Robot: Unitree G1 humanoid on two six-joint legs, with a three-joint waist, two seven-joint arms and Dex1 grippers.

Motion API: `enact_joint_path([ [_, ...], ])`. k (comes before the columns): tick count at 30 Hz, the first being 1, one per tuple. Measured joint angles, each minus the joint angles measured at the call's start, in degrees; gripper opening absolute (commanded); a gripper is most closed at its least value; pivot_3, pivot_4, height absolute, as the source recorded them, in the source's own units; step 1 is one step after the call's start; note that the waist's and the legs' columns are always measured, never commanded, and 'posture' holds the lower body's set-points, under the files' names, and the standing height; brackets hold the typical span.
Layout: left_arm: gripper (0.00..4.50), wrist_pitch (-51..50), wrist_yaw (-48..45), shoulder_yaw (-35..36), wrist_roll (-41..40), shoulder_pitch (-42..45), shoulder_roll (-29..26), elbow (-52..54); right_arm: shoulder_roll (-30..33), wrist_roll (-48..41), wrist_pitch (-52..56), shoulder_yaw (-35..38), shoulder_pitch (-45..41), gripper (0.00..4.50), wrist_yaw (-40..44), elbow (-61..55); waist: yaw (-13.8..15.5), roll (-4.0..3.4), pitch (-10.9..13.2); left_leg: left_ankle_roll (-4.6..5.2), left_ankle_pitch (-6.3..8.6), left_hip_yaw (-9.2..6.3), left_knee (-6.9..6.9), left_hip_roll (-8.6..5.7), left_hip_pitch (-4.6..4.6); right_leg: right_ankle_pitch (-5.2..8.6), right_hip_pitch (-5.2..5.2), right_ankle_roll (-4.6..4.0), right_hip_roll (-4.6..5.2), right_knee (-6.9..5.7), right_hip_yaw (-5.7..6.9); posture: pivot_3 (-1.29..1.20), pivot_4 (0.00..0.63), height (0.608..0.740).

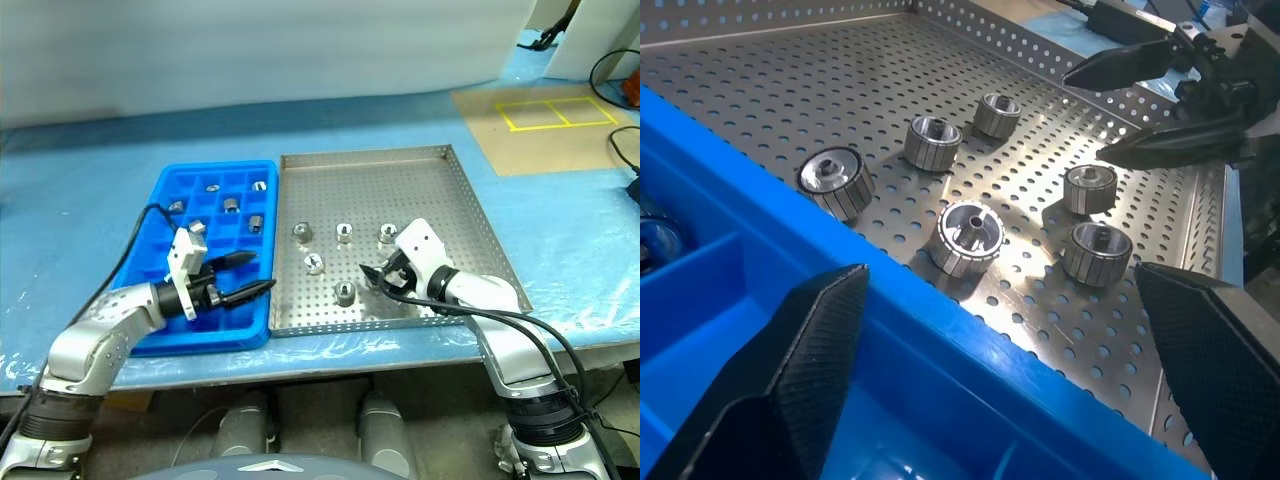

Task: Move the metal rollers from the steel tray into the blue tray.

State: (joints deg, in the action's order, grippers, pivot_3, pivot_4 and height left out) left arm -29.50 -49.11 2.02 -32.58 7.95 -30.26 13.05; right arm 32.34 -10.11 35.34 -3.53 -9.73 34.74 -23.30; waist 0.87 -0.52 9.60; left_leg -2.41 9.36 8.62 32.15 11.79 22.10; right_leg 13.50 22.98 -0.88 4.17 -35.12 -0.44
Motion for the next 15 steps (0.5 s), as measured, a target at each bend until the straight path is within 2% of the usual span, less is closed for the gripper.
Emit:
enact_joint_path([
  [15, 4.5, 0.07, -0.69, -1.0, 0.89, 1.85, 0.2, -1.84, -0.44, 0.48, -1.96, -0.07, 0.44, 4.48, -0.06, 0.82, -0.02, 0.0, 0.0, 0.0, 0.0, 0.0, 0.0, 0.0, 0.0, 0.0, 0.0, 0.0, 0.0, -0.01, 0.0, -0.18, 0.15, 0.74],
])
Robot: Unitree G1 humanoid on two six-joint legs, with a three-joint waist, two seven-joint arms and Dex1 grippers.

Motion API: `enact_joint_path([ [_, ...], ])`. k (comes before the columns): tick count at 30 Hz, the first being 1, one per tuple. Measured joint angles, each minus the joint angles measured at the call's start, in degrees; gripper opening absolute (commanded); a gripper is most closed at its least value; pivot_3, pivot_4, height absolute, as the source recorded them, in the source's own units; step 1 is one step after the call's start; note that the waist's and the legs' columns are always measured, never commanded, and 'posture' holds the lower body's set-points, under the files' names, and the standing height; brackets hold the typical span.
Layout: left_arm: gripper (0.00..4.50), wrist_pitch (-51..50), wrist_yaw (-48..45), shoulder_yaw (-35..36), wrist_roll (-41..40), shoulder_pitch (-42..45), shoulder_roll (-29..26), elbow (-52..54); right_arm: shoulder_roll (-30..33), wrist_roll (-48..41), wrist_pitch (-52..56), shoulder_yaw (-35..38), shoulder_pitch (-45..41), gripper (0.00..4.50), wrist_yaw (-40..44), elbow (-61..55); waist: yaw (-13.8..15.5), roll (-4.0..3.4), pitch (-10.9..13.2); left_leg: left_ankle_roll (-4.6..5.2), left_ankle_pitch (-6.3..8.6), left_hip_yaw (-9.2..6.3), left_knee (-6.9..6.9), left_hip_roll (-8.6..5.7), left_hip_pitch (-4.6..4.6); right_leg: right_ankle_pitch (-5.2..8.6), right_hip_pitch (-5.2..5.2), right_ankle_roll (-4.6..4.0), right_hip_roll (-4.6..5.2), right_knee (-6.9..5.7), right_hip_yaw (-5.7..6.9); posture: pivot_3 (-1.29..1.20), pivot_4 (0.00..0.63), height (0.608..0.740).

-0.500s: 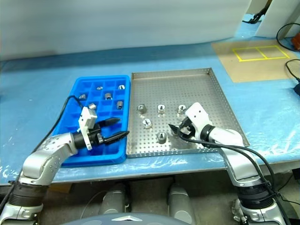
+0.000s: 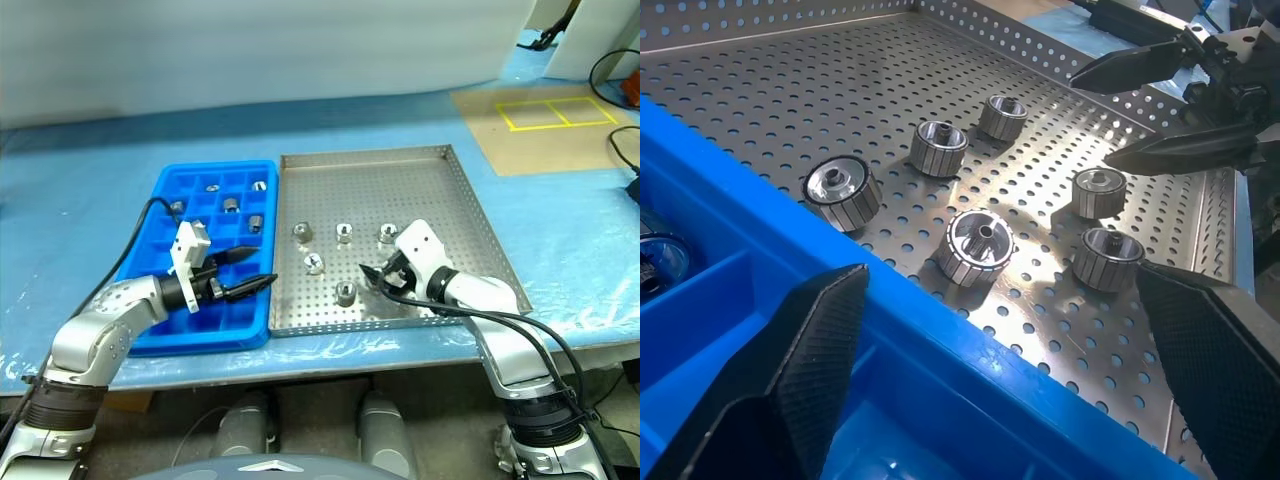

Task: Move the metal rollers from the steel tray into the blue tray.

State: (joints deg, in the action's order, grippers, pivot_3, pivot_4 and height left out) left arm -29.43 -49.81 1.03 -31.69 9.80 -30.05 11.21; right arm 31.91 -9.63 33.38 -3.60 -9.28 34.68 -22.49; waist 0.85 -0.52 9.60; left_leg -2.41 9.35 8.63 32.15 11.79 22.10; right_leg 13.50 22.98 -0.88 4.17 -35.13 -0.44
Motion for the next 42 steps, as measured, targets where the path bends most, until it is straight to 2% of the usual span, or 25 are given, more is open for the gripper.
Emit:
enact_joint_path([
  [28, 4.5, 1.47, -2.33, 0.69, 0.43, 1.05, -0.32, -2.22, -0.18, 0.42, 0.94, -0.03, -1.16, 4.48, -1.01, 0.88, 0.0, 0.0, 0.0, 0.0, -0.01, 0.0, 0.0, 0.0, 0.0, 0.0, 0.0, 0.0, 0.0, -0.03, 0.0, -0.19, 0.15, 0.74],
  [31, 4.5, 0.87, -2.2, -0.53, 1.61, 6.81, -0.45, -2.8, -0.45, 0.42, 1.22, -0.12, -1.94, 4.48, -1.23, 0.85, 0.41, 0.01, 0.01, 0.01, -0.05, 0.0, 0.04, 0.0, 0.0, -0.01, -0.03, 0.0, 0.02, -0.11, 0.03, -0.19, 0.15, 0.74],
  [35, 4.5, 0.85, -3.63, -5.76, 5.35, 18.94, -0.36, -5.5, -0.68, 0.45, 1.27, -0.55, -2.46, 4.48, -1.35, 0.65, 0.53, 0.03, 0.01, 0.0, -0.09, 0.0, 0.11, -0.02, -0.02, -0.01, -0.05, 0.0, 0.05, -0.19, 0.02, -0.2, 0.15, 0.74],
  [39, 4.5, 1.62, -6.53, -11.88, 10.79, 33.89, 1.55, -14.08, -1.08, 0.69, 0.67, -1.05, -2.48, 4.48, -2.15, 0.99, 0.28, 0.03, 0.01, -0.18, -0.21, 0.0, 0.11, -0.04, 0.0, -0.01, -0.03, 0.0, 0.03, -0.22, -0.03, -0.23, 0.15, 0.74],
  [42, 4.5, 3.53, -10.53, -17.01, 15.05, 41.06, 3.25, -20.81, -1.24, 0.8, -0.33, -1.02, -1.74, 4.48, -2.62, 1.31, -0.09, 0.03, 0.01, -0.16, -0.2, 0.01, 0.07, -0.06, -0.01, -0.01, 0.01, 0.0, 0.0, -0.18, -0.12, -0.27, 0.15, 0.74],
])
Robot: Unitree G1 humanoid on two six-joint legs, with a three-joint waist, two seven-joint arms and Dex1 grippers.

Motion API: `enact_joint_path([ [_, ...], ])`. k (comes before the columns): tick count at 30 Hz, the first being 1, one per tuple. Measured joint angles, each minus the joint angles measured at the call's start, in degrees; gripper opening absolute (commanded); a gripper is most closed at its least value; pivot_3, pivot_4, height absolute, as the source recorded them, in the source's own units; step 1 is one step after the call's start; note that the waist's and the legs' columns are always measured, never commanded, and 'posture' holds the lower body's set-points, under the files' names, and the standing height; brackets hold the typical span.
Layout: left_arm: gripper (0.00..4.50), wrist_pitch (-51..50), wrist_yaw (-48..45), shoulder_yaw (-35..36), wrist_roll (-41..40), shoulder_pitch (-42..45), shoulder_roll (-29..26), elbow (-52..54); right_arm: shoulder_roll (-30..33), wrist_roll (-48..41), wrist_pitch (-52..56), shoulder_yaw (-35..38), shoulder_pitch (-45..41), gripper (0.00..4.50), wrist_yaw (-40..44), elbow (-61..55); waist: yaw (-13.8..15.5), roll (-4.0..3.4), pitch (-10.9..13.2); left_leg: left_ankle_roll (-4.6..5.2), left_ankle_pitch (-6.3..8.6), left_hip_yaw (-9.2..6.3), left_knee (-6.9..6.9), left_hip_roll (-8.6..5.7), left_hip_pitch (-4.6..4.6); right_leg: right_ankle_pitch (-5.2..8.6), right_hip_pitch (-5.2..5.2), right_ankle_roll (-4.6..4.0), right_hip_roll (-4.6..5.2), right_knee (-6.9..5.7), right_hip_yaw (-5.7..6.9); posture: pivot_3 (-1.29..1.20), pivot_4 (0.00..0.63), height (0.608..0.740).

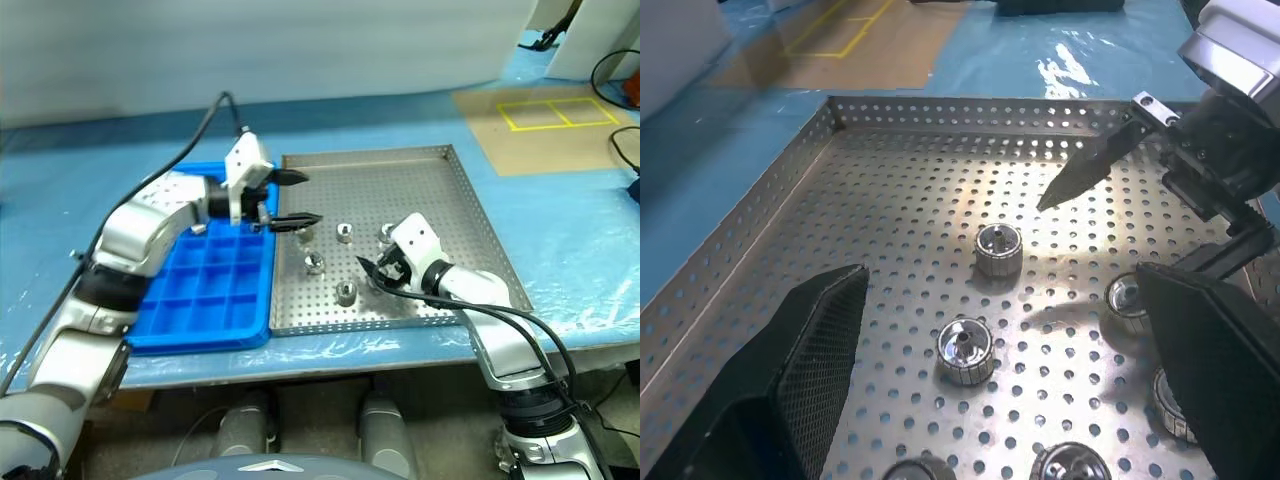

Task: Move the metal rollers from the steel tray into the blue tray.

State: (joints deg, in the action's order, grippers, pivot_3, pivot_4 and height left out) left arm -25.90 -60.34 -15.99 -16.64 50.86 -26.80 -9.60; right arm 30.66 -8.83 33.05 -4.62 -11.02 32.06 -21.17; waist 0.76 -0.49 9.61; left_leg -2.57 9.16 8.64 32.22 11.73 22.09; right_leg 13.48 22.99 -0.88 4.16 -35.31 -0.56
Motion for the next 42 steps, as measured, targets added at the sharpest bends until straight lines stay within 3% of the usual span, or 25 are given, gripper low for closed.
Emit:
enact_joint_path([
  [4, 4.5, 7.56, -7.74, -8.62, 8.31, 4.16, -0.03, -9.12, -0.45, 0.77, -2.07, 0.21, 2.9, 4.48, -1.71, 0.32, -0.23, 0.0, 0.0, 0.03, 0.02, 0.02, -0.05, 0.0, -0.01, 0.0, 0.02, 0.01, -0.02, 0.03, -0.05, -0.32, 0.15, 0.74],
  [9, 4.5, 15.78, -14.25, -12.68, 13.97, 5.07, 1.19, -16.76, -1.87, 1.19, -4.38, 0.69, 7.35, 4.48, -3.99, 0.3, -0.17, 0.03, 0.02, 0.09, 0.05, 0.05, 0.02, -0.01, 0.07, -0.01, 0.0, 0.01, 0.01, 0.13, -0.04, -0.37, 0.15, 0.74],
  [18, 4.5, 22.95, -18.22, -13.72, 20.13, 7.14, 4.89, -25.39, -2.31, 2.29, -7.66, 1.22, 10.75, 4.48, -6.74, 0.26, -0.85, 0.04, 0.02, 0.14, 0.08, 0.1, 0.05, 0.0, 0.03, -0.02, -0.05, 0.01, 0.01, 0.13, -0.07, -0.41, 0.15, 0.74],
  [28, 4.5, 28.04, -16.7, -16.03, 27.84, 7.0, 7.9, -32.63, -2.31, 2.42, -6.74, 1.57, 11.75, 4.48, -8.2, -1.45, -1.6, 0.05, 0.02, 0.32, 0.19, 0.1, 0.05, 0.0, 0.03, -0.02, -0.12, 0.01, 0.01, 0.29, -0.07, -0.42, 0.15, 0.74],
  [42, 4.5, 30.93, -15.64, -14.77, 29.1, 6.93, 9.08, -35.27, -4.26, -3.94, 1.87, 5.42, 8.02, 4.48, -7.54, -9.2, -1.52, 0.04, 0.0, 0.48, 0.29, 0.11, 0.04, 0.0, -0.4, -0.03, -0.68, 0.02, 0.06, 0.46, -0.05, -0.43, 0.15, 0.74],
])
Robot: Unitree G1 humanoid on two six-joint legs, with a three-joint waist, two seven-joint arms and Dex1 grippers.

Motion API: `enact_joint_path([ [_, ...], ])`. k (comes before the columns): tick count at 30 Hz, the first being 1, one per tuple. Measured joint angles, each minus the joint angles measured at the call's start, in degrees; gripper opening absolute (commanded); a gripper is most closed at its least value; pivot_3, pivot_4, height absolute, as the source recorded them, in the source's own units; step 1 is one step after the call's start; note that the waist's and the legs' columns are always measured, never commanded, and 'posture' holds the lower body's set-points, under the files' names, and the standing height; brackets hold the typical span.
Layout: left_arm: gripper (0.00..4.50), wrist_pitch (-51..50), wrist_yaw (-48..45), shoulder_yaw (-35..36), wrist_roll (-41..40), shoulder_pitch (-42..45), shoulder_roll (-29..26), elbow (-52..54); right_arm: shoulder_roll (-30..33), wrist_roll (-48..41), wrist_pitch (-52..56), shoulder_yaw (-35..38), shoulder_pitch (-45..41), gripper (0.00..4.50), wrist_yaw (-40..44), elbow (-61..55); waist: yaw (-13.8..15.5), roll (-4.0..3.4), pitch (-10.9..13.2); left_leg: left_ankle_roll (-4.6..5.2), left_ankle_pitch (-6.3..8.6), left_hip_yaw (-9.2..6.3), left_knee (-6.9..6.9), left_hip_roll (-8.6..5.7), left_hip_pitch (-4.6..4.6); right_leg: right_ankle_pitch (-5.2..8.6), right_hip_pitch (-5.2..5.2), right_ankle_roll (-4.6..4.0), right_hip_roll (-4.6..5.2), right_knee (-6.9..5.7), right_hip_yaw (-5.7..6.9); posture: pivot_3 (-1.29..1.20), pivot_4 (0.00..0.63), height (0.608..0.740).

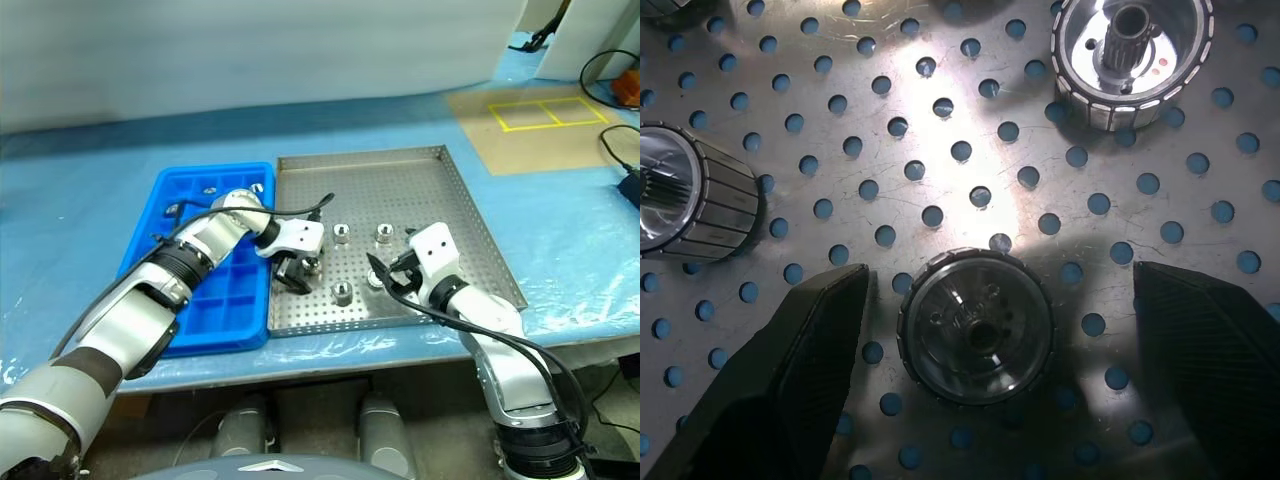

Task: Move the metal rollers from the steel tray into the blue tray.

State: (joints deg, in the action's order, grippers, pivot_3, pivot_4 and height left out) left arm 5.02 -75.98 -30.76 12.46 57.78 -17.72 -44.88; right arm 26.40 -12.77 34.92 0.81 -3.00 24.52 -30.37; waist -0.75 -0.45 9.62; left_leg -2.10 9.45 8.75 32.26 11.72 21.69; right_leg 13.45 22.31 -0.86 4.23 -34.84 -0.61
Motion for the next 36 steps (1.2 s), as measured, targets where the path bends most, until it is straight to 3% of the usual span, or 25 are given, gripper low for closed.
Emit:
enact_joint_path([
  [7, 4.5, -0.49, 0.09, 0.36, 0.26, -0.28, -0.01, 0.37, 0.44, -1.69, 4.5, 1.4, -1.56, 4.48, -0.68, -2.19, -0.04, -0.01, -0.01, 0.03, 0.02, 0.02, -0.01, 0.0, -0.01, 0.0, -0.01, 0.0, 0.01, 0.04, -0.01, -0.43, 0.15, 0.74],
  [19, 1.73, -0.56, 0.7, 1.12, 0.63, -0.39, 0.61, 0.27, 0.68, -0.66, 7.62, 0.4, -3.0, 4.5, -2.53, -3.66, -0.18, 0.0, 0.0, 0.02, 0.02, 0.04, -0.13, 0.01, 0.07, 0.01, 0.13, 0.01, -0.01, 0.11, -0.01, -0.43, 0.15, 0.74],
  [32, 1.73, -3.86, -1.12, 2.58, -0.19, -2.41, -0.68, 5.04, 0.94, -0.29, 9.38, -0.06, -5.01, 4.5, -3.21, -3.69, -0.29, 0.0, 0.0, -0.19, -0.1, 0.25, -0.4, 0.01, 0.23, 0.01, 0.53, 0.0, -0.05, 0.15, -0.19, -0.41, 0.15, 0.74],
  [36, 1.73, -8.75, -4.52, 5.14, -5.36, -5.31, -1.52, 11.01, 1.14, -1.74, 10.07, 0.02, -5.36, 4.5, -1.66, -4.03, -0.18, 0.02, 0.07, -0.19, -0.1, 0.33, -0.44, 0.01, 0.43, 0.0, 0.78, 0.01, -0.05, 0.12, -0.25, -0.4, 0.15, 0.74],
])
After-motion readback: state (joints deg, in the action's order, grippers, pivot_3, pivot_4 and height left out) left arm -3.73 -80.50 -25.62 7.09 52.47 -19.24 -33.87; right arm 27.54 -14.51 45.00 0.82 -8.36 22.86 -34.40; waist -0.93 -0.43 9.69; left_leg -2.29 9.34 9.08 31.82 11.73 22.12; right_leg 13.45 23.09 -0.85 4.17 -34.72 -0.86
